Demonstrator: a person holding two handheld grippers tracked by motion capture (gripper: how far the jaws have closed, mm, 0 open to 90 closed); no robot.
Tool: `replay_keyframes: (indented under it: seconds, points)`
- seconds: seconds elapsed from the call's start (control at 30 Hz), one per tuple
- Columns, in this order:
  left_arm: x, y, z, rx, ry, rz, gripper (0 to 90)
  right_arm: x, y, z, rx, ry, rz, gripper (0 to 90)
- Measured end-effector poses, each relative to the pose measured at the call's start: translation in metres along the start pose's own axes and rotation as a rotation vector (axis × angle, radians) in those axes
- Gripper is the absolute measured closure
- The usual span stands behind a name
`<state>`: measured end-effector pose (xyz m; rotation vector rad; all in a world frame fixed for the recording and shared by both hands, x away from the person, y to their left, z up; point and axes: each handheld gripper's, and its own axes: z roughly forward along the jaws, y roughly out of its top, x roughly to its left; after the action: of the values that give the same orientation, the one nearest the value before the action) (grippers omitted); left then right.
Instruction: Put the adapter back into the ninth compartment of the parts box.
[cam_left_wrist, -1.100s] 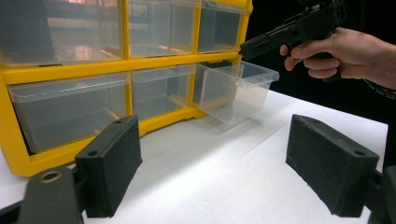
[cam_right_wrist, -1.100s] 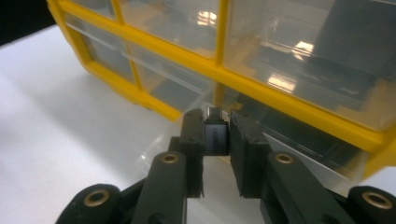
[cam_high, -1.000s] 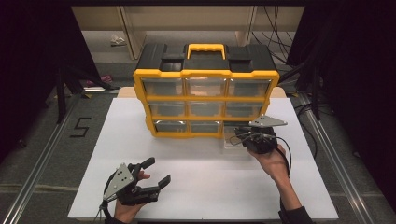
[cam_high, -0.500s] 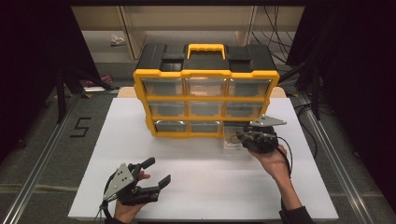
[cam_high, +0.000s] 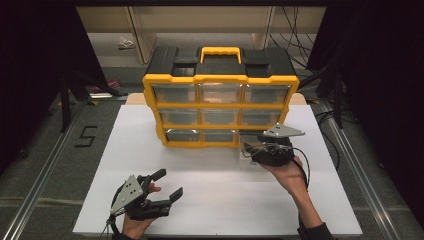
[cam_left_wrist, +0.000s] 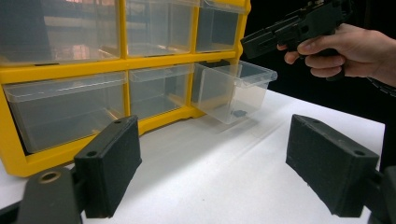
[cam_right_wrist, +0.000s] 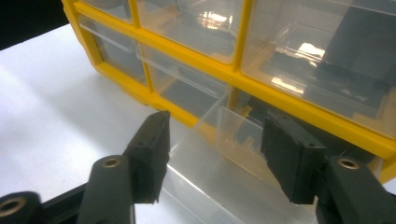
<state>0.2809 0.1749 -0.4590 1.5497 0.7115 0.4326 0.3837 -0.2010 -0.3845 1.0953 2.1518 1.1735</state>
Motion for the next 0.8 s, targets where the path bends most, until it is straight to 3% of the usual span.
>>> replay_keyframes:
  seconds: [0.23,0.37,0.8]
  points:
    - [0.000,0.000,0.000,0.003,-0.008,-0.006,17.3,0.005,0.002,-0.002,-0.013,0.008,-0.002,34.1]
    - [0.000,0.000,0.000,0.003,-0.008,-0.006,17.2,0.008,0.002,-0.004,-0.030,0.046,0.002,30.5]
    - [0.000,-0.001,0.001,0.013,-0.017,-0.004,17.2,0.026,0.002,-0.013,-0.084,0.107,-0.020,27.7]
